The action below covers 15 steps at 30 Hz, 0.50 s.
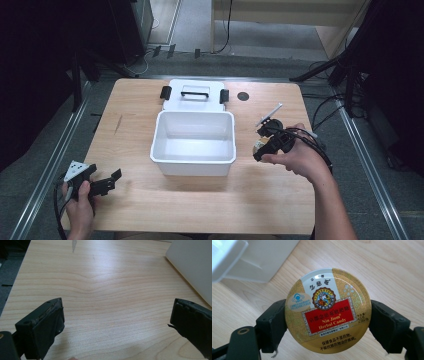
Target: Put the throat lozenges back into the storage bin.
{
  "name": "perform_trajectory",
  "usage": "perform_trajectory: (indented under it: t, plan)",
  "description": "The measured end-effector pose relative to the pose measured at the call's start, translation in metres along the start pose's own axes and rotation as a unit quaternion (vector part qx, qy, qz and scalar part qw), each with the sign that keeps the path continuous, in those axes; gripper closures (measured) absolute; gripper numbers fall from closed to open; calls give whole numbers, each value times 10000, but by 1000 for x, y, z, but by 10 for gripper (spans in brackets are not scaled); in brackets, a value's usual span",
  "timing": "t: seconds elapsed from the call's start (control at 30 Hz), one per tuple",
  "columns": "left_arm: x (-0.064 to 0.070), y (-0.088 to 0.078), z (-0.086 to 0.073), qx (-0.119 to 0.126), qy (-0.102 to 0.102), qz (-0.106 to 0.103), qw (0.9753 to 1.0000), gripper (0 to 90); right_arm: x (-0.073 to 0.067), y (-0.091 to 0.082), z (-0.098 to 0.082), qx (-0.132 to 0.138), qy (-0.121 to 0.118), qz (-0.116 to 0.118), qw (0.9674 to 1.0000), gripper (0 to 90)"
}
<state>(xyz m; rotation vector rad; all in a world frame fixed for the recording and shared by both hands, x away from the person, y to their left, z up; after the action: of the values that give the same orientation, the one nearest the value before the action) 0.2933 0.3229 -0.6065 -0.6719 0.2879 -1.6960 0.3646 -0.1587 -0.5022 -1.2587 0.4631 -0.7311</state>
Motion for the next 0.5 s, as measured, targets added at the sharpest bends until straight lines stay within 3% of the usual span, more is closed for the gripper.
perform_trajectory:
  t: [0.37, 0.5]
  plan:
    - [-2, -6, 7, 442, 161, 272, 9985, 0, 0, -18, 19, 93, -57, -49, 9999, 208]
    - [-3, -8, 10, 694, 261, 398, 9964, 0, -2, -24, 28, 132, -110, -60, 9998, 208]
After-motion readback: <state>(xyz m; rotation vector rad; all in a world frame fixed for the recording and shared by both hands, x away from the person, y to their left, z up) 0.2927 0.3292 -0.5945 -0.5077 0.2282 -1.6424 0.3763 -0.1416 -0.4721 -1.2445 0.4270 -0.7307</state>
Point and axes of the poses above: each handheld gripper's, and its own axes: y roughly forward along the jaws, z roughly out of its top, x roughly to its right, the point moved 10 cm from there along y, roughly forward along the jaws, and after that the axes turned 6 degrees about -y, right-handed, at the moved point
